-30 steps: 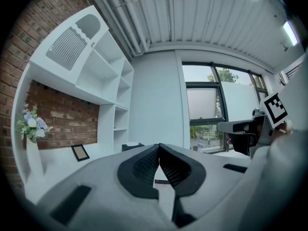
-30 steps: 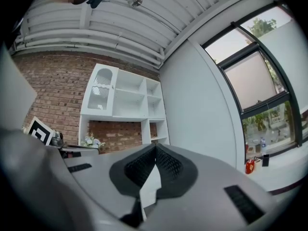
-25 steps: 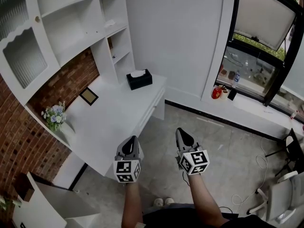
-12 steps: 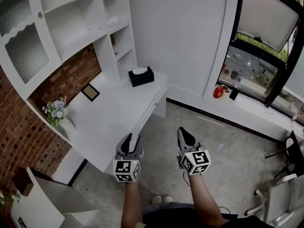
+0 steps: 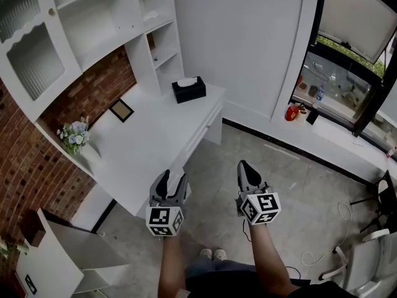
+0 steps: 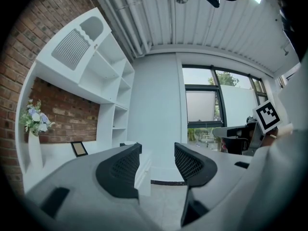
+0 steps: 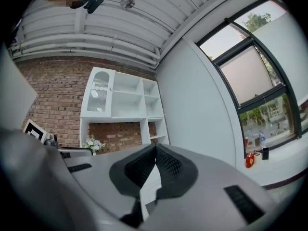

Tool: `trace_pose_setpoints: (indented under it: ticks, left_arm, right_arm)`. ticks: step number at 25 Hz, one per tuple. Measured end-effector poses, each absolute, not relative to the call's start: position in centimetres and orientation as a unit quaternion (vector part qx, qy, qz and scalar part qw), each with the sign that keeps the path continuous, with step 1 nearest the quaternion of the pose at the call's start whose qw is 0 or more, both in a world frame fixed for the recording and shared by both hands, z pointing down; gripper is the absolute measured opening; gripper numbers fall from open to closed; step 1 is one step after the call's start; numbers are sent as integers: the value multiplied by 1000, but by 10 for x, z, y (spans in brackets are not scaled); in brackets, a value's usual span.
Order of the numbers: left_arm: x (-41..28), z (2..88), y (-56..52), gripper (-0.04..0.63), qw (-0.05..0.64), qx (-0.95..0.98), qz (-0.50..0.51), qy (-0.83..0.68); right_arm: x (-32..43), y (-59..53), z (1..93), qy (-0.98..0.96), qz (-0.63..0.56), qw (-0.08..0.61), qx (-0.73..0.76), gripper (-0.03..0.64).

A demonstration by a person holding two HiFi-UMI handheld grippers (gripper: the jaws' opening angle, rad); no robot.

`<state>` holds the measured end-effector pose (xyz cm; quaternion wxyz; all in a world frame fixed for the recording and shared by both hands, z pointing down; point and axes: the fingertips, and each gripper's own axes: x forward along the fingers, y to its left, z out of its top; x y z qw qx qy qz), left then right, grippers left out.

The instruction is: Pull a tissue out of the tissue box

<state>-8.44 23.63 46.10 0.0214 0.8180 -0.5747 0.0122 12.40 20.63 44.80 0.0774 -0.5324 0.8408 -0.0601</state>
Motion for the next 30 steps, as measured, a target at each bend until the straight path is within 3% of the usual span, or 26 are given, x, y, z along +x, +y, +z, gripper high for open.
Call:
trace_pose_setpoints:
  ticks: [17, 30]
  left_arm:
    - [-66, 444, 199, 199, 0, 819, -4, -574]
    - [-89, 440, 72, 199, -1, 811, -31, -584]
  right_arm:
    - [153, 164, 428, 839, -38, 89, -535, -3]
    - [134, 40, 432, 846, -23, 74, -527, -3]
